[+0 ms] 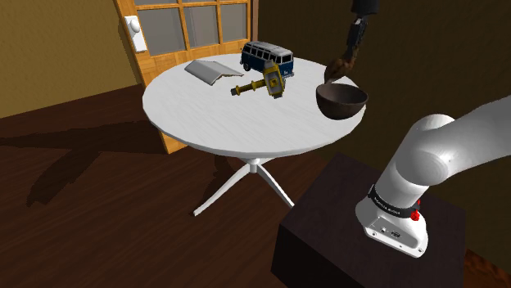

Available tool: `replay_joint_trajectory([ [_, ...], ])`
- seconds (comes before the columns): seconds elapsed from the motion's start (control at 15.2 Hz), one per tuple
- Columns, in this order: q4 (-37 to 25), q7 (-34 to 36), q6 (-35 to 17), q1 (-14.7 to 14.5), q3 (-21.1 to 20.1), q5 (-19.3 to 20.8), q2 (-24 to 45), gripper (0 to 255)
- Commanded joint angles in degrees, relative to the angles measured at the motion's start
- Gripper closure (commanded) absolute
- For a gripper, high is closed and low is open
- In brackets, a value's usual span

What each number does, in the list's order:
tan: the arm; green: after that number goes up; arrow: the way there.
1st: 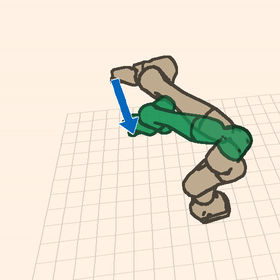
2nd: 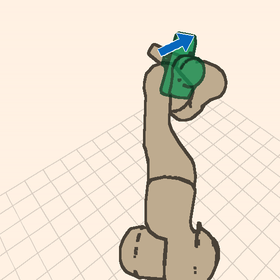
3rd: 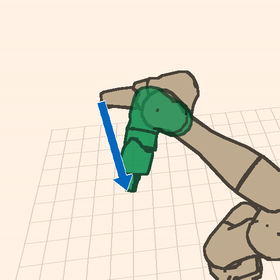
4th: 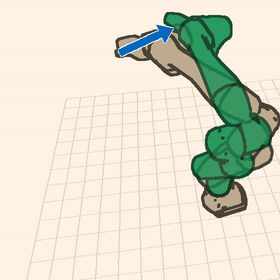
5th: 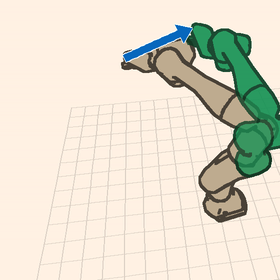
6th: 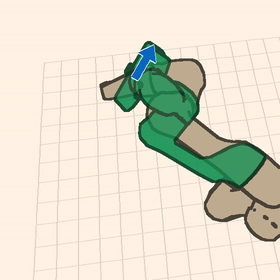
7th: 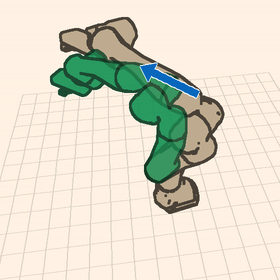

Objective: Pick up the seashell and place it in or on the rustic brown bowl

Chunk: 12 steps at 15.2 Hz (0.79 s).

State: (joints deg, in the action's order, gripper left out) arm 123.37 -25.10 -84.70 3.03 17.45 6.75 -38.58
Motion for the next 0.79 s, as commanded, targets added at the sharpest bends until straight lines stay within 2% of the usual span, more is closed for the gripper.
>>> replay_joint_trajectory([
  [0.0, 2.2, 1.1, 2.1, 0.6, -1.5, 0.0, -4.3, 255],
  [0.13, 5.1, 2.4, 4.6, 1.3, -3.3, -0.3, -9.4, 255],
  [0.46, 9.9, 2.4, 1.3, 1.7, -2.9, 0.2, -10.9, 255],
  [0.53, 9.0, 2.5, 2.0, 1.6, -3.1, 0.1, -10.8, 255],
  [0.59, 9.0, 2.5, 2.0, 1.6, -3.1, 0.1, -10.8, 0],
  [0.73, 7.2, -6.2, 3.8, -0.8, 3.1, 0.5, -6.6, 0],
])
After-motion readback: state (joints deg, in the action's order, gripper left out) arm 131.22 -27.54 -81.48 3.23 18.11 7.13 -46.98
